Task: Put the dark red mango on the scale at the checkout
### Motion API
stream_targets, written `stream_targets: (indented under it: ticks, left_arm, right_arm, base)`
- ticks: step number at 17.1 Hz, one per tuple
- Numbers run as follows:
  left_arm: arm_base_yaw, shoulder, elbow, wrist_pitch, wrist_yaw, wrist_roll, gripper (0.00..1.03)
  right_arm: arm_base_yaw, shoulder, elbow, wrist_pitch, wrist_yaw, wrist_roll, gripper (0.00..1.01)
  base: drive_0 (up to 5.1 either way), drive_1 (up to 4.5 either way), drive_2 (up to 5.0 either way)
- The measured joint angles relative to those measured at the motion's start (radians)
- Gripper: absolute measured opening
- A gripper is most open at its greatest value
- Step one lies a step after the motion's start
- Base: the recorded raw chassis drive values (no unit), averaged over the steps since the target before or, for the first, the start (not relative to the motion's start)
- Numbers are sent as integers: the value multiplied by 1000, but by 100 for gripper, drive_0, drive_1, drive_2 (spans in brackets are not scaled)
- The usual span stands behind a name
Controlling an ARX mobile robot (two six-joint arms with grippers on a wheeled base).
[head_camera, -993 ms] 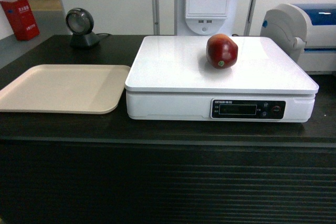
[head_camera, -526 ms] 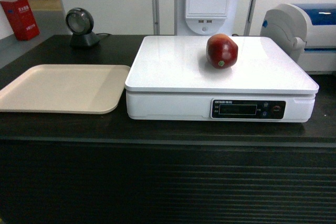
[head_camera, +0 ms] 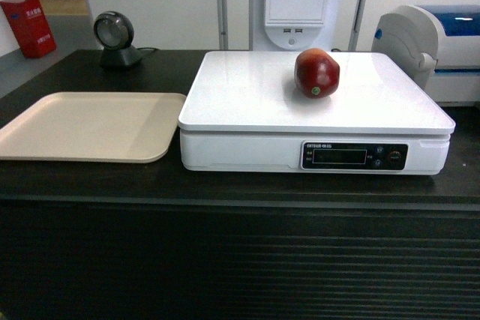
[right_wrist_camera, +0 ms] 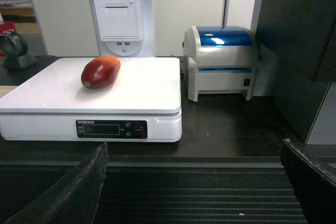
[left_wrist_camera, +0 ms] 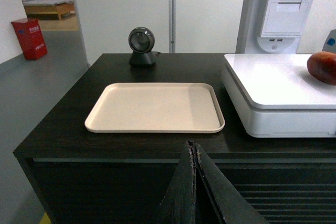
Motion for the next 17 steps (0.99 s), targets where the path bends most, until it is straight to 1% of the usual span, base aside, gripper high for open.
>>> stream_targets:
  ticks: [4,5,7,10,12,13,17]
  left_arm:
    - [0,0,0,0,0,0,2]
    - [0,0,0,0,0,0,12]
    - [0,0,0,0,0,0,36]
    - [0,0,0,0,0,0,74]
    - [0,0,0,0,0,0,97]
    - [0,0,0,0,0,0,98]
    - [0,0,0,0,0,0,98]
  right_arm:
    - [0,0,0,0,0,0,98]
    - [0,0,0,0,0,0,98]
    - [0,0,0,0,0,0,98]
    - [0,0,0,0,0,0,98]
    - [0,0,0,0,0,0,98]
    - [0,0,0,0,0,0,98]
    - [0,0,0,0,0,0,98]
  base:
    - [0,0,0]
    - [0,0,0]
    - [0,0,0]
    - [0,0,0]
    - [0,0,0]
    - [0,0,0]
    - [0,0,0]
